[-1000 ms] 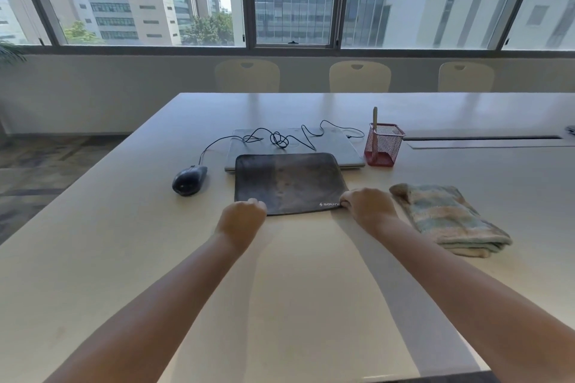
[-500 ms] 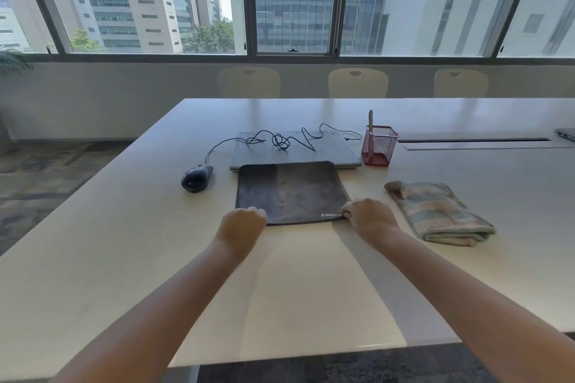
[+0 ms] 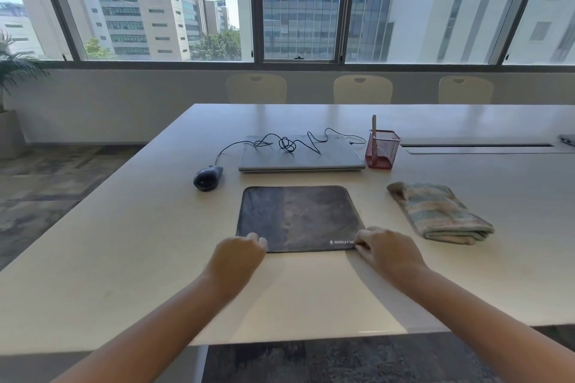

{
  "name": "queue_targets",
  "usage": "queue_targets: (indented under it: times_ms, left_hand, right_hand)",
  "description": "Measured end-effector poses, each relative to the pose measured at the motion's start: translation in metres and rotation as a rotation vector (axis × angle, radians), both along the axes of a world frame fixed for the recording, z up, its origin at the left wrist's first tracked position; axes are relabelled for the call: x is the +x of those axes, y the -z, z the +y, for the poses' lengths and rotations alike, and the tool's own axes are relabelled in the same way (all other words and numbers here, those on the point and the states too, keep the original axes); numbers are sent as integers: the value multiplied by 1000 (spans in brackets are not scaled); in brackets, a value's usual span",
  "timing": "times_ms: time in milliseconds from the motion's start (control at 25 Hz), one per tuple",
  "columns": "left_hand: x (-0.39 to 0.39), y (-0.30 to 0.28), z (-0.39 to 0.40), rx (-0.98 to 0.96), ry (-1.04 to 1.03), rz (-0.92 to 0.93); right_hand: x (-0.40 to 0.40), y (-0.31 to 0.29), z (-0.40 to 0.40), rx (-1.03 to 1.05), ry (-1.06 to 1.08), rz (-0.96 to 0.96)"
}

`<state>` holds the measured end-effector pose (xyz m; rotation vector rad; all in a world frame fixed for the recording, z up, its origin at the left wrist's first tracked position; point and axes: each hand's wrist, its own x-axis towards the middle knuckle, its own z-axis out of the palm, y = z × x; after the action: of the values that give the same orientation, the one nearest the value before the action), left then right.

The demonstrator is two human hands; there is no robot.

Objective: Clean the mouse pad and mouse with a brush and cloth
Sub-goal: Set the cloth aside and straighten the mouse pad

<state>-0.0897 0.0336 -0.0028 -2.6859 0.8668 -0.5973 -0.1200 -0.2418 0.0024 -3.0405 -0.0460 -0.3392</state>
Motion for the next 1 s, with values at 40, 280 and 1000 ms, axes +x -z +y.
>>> queue_targets:
  times_ms: [40,280,1000]
  left_hand:
    - [3,1,2,9,-6,51]
    - [31,8,7,-180,-130,242]
    - [53,41,23,-406,-203,467]
  right_hand:
    - [1,-2,1,-4,11,22]
    - [32,-5,22,61,-55,94]
    - [67,37,47,70,-97,259]
